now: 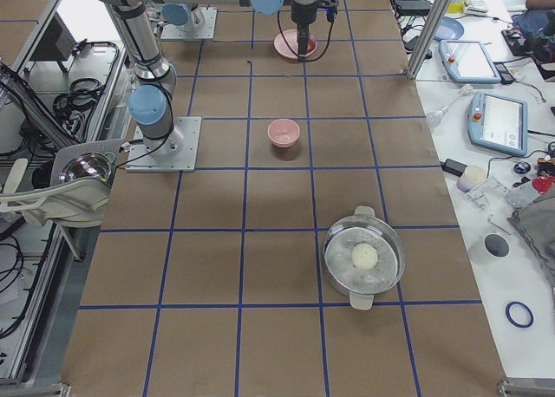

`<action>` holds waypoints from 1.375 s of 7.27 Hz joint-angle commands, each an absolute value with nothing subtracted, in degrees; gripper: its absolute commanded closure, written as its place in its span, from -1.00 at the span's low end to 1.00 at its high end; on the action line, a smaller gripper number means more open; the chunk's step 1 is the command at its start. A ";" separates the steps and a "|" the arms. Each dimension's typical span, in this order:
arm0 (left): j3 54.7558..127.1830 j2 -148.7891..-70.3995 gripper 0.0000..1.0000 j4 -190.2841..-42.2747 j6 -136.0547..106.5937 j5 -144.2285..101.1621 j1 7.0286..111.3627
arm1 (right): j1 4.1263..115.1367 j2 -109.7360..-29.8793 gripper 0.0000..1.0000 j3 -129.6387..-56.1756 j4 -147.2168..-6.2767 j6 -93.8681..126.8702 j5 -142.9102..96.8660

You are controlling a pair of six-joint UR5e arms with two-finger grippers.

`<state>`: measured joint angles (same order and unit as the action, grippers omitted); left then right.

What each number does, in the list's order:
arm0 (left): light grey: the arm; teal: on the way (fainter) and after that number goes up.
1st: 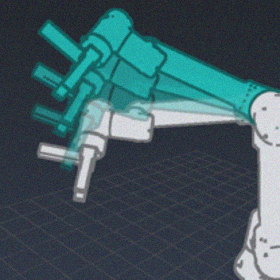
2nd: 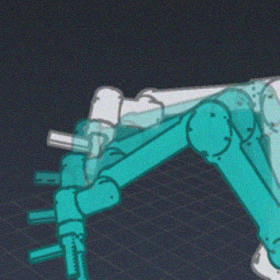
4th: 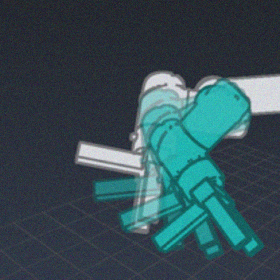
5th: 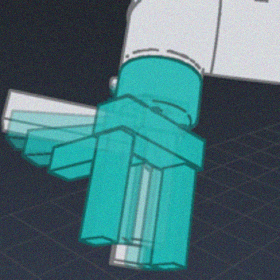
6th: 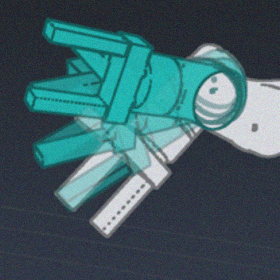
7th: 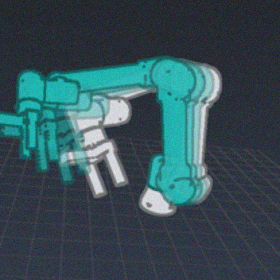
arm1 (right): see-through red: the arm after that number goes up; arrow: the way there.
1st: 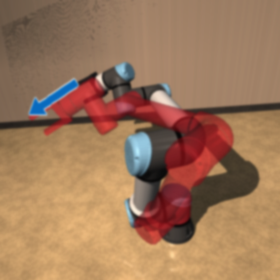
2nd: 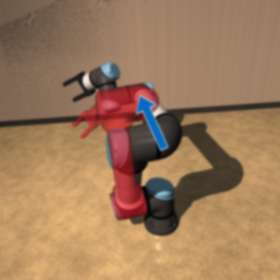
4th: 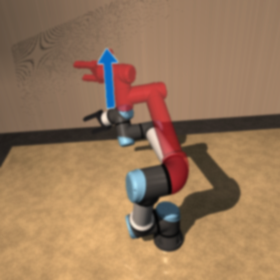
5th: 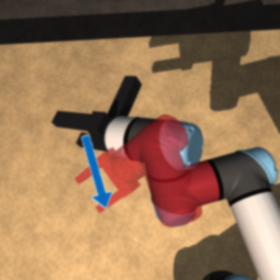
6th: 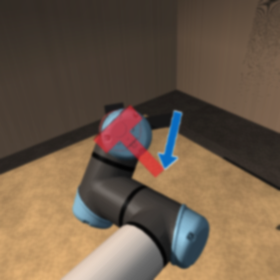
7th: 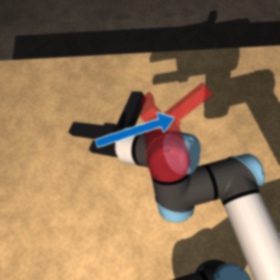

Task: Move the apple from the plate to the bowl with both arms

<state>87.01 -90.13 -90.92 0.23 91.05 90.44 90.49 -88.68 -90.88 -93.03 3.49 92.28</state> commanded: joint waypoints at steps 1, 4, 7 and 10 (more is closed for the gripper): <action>87.01 -90.17 -1.00 -90.88 0.26 90.97 90.44 | 90.53 -88.59 -1.00 -90.88 -92.99 3.61 92.55; 89.01 -95.77 -1.00 -81.41 -0.09 90.79 91.40 | 87.21 -87.63 -1.00 -91.23 -92.72 -0.32 92.81; 102.18 -103.51 -1.00 -60.93 0.26 88.77 93.50 | 76.23 -84.22 -1.00 -96.39 -96.21 -13.67 92.55; 103.62 -109.84 -1.00 -55.48 -1.23 89.12 96.15 | 74.80 -79.12 -1.00 -104.65 -103.60 -19.07 92.54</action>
<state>103.14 -106.82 -57.65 -0.79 89.10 95.41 75.24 -81.37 -101.02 -100.69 -17.91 92.27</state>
